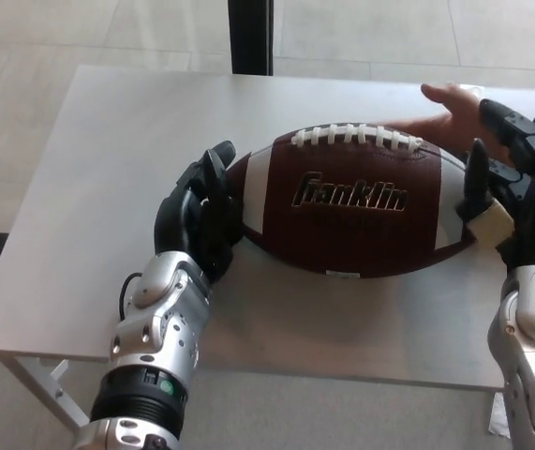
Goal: The robot uses both its hands to grab the left and right ends of a football kept in the middle of the desk infront of it, lifts it up and places it in the palm of a person
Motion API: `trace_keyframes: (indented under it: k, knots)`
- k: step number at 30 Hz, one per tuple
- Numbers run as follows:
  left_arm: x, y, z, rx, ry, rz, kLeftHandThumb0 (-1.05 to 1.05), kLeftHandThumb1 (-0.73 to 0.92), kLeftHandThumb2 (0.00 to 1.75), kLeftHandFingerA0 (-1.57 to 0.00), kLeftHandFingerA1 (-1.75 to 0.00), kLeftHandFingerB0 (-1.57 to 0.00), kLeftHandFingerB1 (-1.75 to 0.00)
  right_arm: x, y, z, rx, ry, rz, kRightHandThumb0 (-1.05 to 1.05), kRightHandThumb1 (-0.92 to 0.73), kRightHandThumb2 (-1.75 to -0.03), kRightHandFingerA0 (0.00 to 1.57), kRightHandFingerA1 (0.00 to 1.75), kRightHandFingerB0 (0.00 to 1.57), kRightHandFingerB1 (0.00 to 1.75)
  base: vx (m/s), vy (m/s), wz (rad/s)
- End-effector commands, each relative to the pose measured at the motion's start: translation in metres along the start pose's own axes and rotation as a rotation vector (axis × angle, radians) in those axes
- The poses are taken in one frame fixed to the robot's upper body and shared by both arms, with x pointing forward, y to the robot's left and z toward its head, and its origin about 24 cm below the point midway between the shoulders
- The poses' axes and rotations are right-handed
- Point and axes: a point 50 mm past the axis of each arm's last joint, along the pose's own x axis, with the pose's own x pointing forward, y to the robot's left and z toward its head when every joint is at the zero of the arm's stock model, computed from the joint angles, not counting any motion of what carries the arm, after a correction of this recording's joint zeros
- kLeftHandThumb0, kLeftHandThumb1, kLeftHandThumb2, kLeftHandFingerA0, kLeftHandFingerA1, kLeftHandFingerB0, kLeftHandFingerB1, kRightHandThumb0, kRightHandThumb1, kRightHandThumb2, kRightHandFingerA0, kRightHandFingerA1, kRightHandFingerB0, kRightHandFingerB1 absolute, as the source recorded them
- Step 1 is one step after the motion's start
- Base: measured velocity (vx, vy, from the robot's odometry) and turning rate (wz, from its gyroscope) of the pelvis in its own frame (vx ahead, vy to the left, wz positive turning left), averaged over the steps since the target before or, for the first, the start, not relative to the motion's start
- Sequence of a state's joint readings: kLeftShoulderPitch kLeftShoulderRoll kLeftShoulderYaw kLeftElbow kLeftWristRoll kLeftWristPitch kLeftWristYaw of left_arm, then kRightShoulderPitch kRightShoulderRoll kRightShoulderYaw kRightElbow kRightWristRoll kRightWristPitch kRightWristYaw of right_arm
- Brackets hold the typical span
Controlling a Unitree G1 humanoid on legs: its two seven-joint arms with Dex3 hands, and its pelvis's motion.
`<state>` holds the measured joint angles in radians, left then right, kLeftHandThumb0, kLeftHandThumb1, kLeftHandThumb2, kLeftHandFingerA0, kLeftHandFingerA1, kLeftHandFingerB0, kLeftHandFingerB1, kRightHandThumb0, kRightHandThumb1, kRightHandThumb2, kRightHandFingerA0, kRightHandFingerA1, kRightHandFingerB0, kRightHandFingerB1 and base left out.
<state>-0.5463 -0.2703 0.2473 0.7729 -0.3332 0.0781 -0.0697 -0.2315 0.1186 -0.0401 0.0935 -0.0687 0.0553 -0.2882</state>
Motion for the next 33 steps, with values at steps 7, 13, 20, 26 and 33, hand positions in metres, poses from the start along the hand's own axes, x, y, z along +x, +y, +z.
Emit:
trace_keyframes:
  k: [7, 13, 20, 26, 33]
  knots:
    - [-0.015, -0.079, -0.076, -0.109, 0.286, -0.185, -0.95, 0.83, 1.19, -0.55, -0.79, -0.13, -0.4, -0.032, 0.071, -0.009, 0.205, 0.088, 0.342, -0.82, -0.69, -1.1, 0.57, 0.66, 0.31, 0.47, 0.0, 0.0, 0.0]
    - [-0.017, -0.078, -0.083, -0.057, 0.312, -0.182, -0.98, 0.92, 0.76, -0.51, -0.72, -0.18, -0.29, -0.039, 0.076, -0.014, 0.253, 0.125, 0.334, -0.88, -0.73, -1.11, 0.6, 0.63, 0.38, 0.49, 0.0, 0.0, 0.0]
    - [-0.017, -0.08, -0.084, -0.001, 0.321, -0.186, -0.94, 0.92, 0.81, -0.54, -0.7, -0.21, -0.32, -0.041, 0.079, -0.013, 0.257, 0.126, 0.349, -0.87, -0.73, -1.11, 0.56, 0.61, 0.37, 0.48, 0.0, 0.0, 0.0]
    - [-0.012, -0.092, -0.07, 0.105, 0.278, -0.24, -0.94, 0.92, 0.88, -0.55, -0.69, -0.2, -0.33, -0.032, 0.081, -0.002, 0.311, 0.152, 0.367, -0.87, -0.88, -0.69, 0.61, 0.57, 0.43, 0.33, 0.0, 0.0, 0.0]
    - [-0.004, -0.101, -0.053, 0.093, 0.263, -0.255, -0.93, 0.92, 0.86, -0.52, -0.71, -0.2, -0.33, -0.024, 0.081, 0.013, 0.331, 0.144, 0.349, -0.87, -0.87, -0.66, 0.64, 0.58, 0.46, 0.34, 0.0, 0.0, 0.0]
